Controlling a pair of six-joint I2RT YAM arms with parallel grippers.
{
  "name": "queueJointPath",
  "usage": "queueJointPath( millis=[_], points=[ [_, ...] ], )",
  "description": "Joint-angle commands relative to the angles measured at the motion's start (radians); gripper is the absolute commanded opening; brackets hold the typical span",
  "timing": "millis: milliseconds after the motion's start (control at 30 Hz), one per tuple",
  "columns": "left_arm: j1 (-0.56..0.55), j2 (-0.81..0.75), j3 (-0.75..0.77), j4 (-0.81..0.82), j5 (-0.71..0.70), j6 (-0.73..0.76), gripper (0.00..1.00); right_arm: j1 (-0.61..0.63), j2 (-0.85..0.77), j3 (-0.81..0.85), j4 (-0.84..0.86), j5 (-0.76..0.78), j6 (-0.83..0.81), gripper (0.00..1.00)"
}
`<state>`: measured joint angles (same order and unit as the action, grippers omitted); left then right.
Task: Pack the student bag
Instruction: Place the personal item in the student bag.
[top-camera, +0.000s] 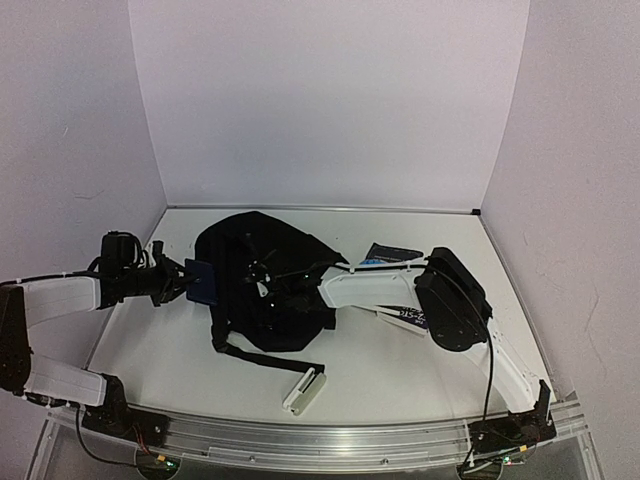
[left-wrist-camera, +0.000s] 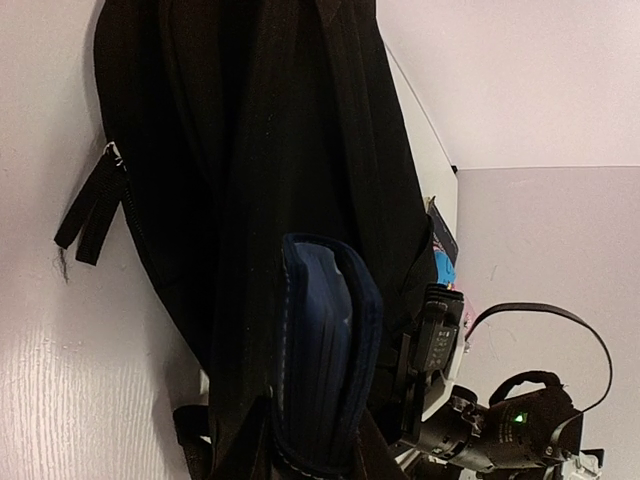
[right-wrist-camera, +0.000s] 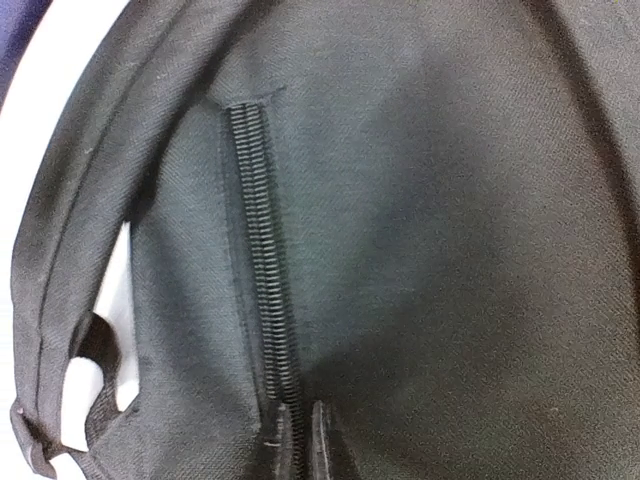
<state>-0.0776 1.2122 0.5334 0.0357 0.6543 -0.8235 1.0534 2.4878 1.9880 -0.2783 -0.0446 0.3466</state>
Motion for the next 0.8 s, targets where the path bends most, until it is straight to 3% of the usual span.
queueJointPath(
  millis=[0,233,433,600,767],
  points=[
    [0.007,0.007,-0.001,0.117,0.044,-0.035,0.0,-0.006,0.024,-0.026,-0.06,-0.05,0.011,0.0],
    [0.014,0.044,-0.008,0.171,0.039,-0.063,0.0,0.044,0.016,-0.023,-0.044,-0.084,0.043,0.0],
    [0.016,0.085,-0.024,0.227,0.053,-0.08,0.0,0.056,-0.08,-0.015,-0.061,0.012,0.039,0.03],
    [0.019,0.122,-0.025,0.261,0.048,-0.08,0.0,0.056,-0.157,-0.014,-0.097,0.157,0.002,0.36],
    [0.018,0.15,-0.025,0.271,0.05,-0.081,0.0,0.047,-0.161,-0.001,-0.116,0.223,-0.047,0.52]
  ],
)
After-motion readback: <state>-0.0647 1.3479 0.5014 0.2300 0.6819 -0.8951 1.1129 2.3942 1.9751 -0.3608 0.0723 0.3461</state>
